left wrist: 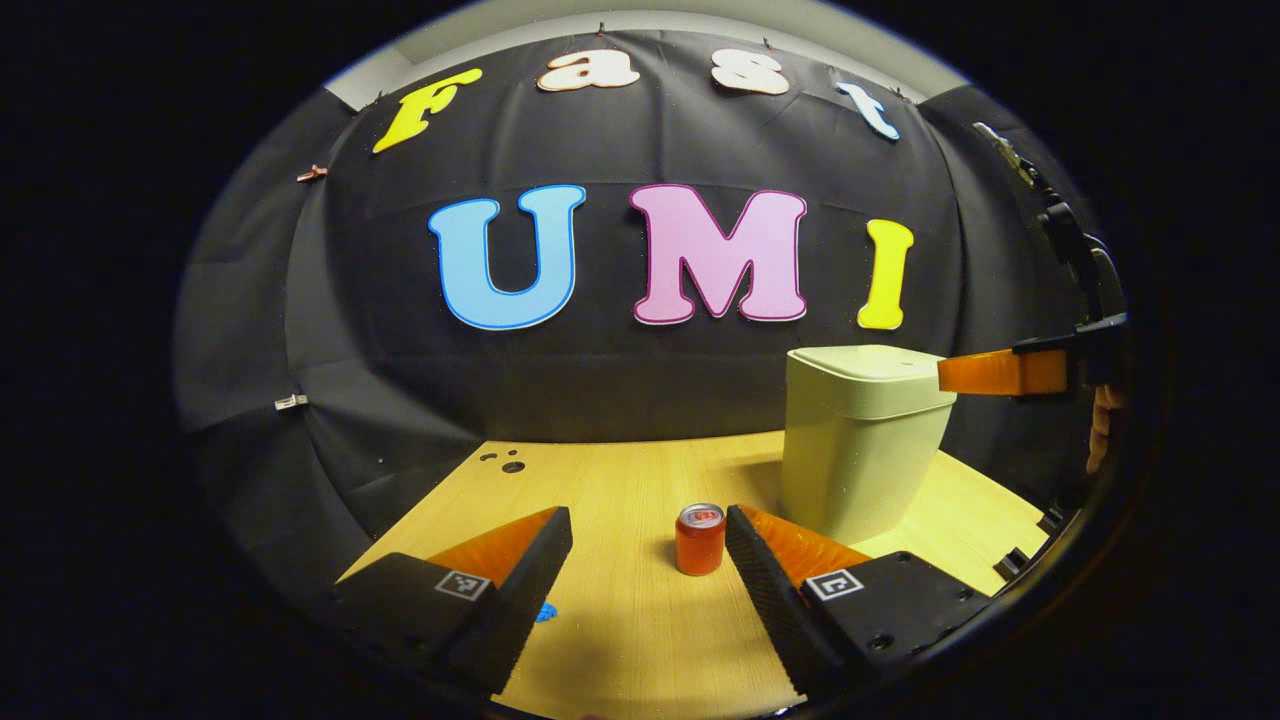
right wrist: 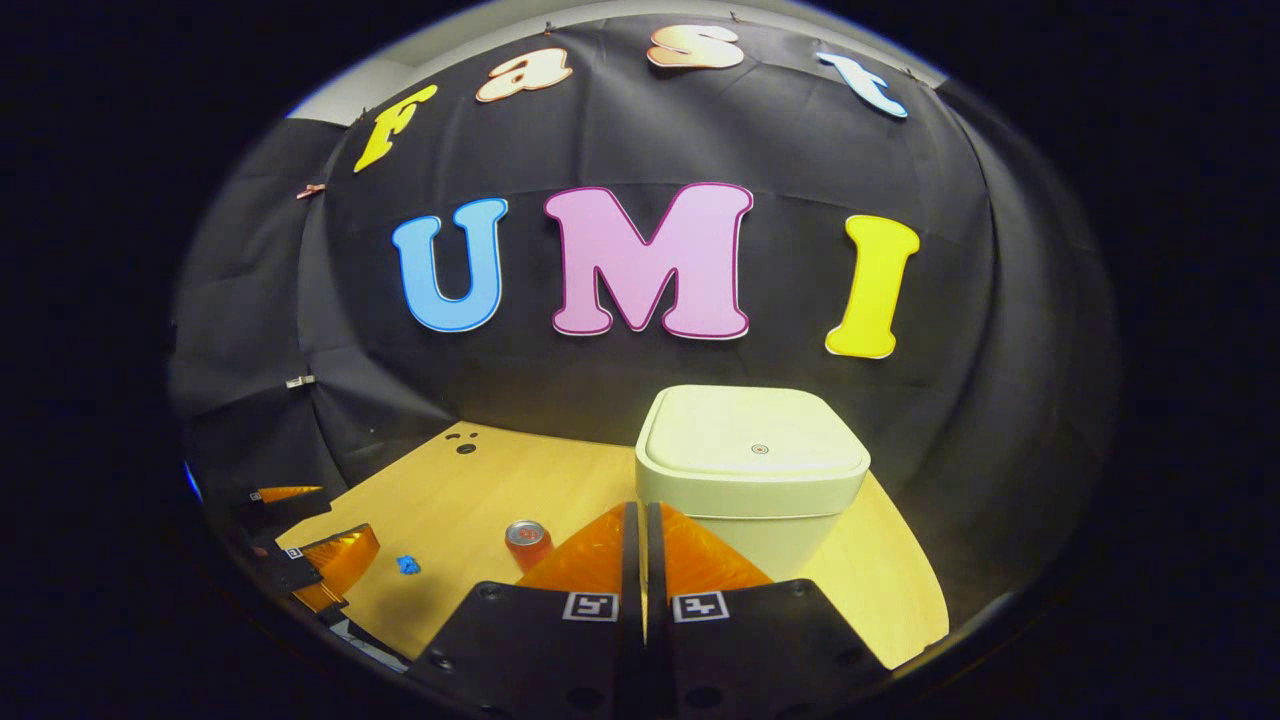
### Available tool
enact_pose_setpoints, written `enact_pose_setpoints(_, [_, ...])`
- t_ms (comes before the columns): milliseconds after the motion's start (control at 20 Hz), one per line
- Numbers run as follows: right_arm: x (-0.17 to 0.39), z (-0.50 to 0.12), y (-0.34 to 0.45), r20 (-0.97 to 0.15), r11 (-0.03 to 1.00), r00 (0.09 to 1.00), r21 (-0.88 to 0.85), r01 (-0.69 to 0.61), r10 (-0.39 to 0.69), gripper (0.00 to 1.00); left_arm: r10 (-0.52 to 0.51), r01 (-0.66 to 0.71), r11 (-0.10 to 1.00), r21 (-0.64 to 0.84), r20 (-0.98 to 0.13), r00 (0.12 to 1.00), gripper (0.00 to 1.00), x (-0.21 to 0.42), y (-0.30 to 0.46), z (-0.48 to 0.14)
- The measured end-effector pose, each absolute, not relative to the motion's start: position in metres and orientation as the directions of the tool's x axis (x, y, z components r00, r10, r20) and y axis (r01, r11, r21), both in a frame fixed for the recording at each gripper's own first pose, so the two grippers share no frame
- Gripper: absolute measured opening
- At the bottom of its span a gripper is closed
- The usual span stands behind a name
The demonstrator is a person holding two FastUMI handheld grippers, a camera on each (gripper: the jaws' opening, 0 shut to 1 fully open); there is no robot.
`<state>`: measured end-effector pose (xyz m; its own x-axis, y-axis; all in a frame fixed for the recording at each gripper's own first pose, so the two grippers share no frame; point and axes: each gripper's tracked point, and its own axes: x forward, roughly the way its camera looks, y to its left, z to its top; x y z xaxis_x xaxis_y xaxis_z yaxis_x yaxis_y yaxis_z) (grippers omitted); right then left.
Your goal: Press the lid of the desktop garbage bin to open it, pick up the crumpled paper on the desktop and throw it into the bin, then pick up the pop can on the desktop and drop it into the bin, and finally close the garbage bin lid.
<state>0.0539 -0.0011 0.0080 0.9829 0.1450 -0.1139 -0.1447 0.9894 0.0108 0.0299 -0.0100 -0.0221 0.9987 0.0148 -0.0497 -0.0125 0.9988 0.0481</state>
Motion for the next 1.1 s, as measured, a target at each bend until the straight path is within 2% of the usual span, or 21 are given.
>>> enact_pose_setpoints(600, [0.117,0.052,-0.048,-0.055,0.996,0.996,-0.061,-0.072,0.068,0.05,0.048,-0.045,0.998,0.037,-0.087,0.995,0.99,0.037,-0.003,-0.036])
enact_pose_setpoints(1100, [0.173,0.031,-0.075,-0.118,0.998,0.992,-0.041,-0.044,0.039,0.05,0.119,-0.115,0.993,0.04,-0.105,0.987,0.98,0.044,0.0,-0.041])
